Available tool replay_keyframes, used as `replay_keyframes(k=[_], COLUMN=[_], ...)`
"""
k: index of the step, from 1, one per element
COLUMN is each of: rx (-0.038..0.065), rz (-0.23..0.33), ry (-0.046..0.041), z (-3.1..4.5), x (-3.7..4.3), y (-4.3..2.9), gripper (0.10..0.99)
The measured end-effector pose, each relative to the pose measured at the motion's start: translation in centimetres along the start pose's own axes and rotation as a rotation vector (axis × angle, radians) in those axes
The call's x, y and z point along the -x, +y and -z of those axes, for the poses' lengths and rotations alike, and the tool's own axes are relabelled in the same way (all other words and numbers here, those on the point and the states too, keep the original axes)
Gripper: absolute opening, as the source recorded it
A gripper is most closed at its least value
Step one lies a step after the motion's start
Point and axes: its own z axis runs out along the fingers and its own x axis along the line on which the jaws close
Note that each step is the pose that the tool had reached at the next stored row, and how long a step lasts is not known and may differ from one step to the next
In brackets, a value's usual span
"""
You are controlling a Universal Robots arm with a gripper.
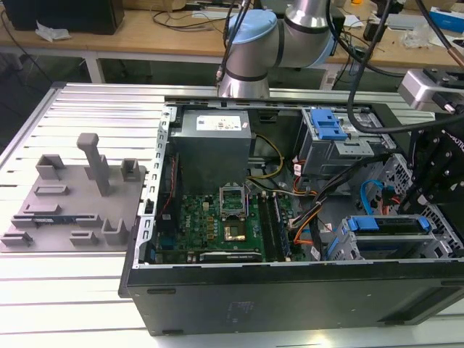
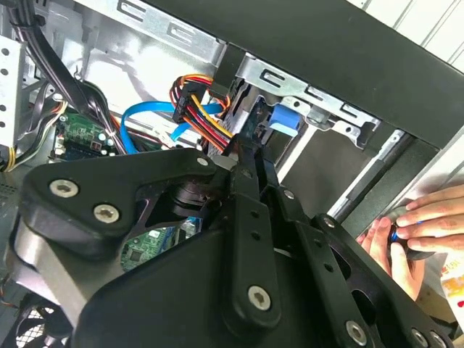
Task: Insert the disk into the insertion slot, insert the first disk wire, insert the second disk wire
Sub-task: 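Insert the first disk wire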
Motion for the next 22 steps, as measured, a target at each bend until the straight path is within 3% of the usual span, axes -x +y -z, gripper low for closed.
replay_keyframes(k=[9,14,22], rx=[0.0,-0.01,-0.01], rz=[-0.008,-0.019,-0.019], ry=[0.0,-0.0013,-0.0014], z=[-0.1,-0.19,-0.2], x=[-0.13,-0.12,-0.14], y=[-0.01,0.0,0.09], gripper=[0.165,0.165,0.165])
